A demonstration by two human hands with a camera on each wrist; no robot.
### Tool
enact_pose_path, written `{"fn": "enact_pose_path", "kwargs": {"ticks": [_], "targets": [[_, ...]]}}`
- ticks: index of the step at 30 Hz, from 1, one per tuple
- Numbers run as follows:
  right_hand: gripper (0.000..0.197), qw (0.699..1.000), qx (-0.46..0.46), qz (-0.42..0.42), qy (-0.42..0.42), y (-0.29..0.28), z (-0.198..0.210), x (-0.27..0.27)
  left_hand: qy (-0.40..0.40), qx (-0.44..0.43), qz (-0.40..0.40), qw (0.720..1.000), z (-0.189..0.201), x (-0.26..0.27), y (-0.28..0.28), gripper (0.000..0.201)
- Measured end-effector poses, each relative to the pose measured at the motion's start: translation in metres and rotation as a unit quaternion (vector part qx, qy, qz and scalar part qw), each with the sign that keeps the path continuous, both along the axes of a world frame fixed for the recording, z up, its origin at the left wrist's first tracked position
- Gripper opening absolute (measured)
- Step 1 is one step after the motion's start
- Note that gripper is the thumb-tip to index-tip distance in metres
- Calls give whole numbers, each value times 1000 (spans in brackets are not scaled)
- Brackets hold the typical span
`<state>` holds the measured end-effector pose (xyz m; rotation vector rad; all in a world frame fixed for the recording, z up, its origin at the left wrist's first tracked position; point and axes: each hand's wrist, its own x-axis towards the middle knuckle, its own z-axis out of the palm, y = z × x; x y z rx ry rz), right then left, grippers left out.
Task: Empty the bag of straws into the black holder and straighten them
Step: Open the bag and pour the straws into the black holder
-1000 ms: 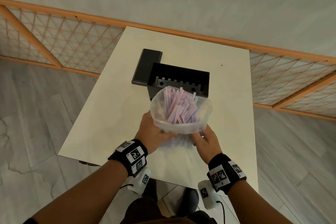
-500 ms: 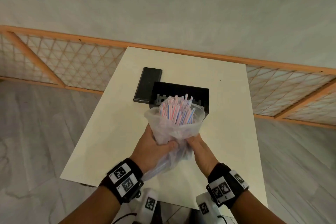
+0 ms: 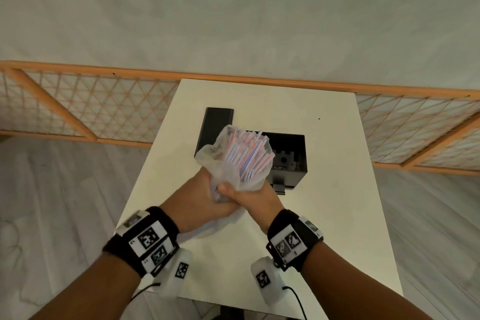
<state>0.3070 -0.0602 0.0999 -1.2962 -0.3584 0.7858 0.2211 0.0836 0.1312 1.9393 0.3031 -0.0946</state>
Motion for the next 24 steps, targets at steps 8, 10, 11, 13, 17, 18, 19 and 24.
{"fn": "enact_pose_path", "kwargs": {"ticks": [8, 10, 11, 13, 17, 18, 19, 24], "targets": [[60, 959, 80, -60, 265, 28, -19, 16, 23, -6, -50, 998, 71, 17, 24, 53], [63, 950, 91, -61, 292, 29, -23, 17, 41, -53, -35, 997, 78, 14, 31, 48], [64, 945, 96, -65, 306, 29, -24, 18, 50, -73, -17, 996, 80, 10, 35, 44], [66, 935, 103, -65, 332, 28, -25, 19, 50, -74, 0, 996, 82, 4, 43, 48], [72, 914, 120, -56, 384, 34, -21, 19, 17, -82, -13, 996, 74, 1, 37, 64], [73, 905, 125, -59, 401, 39, -20, 19, 0, -74, -8, 997, 71, 4, 32, 65], [75, 896, 133, -63, 418, 43, -17, 20, -20, -63, 4, 998, 66, 8, 27, 68], [62, 856, 173, -150, 464, 63, -4, 18, -42, 140, 63, 987, 45, 39, 17, 70]]}}
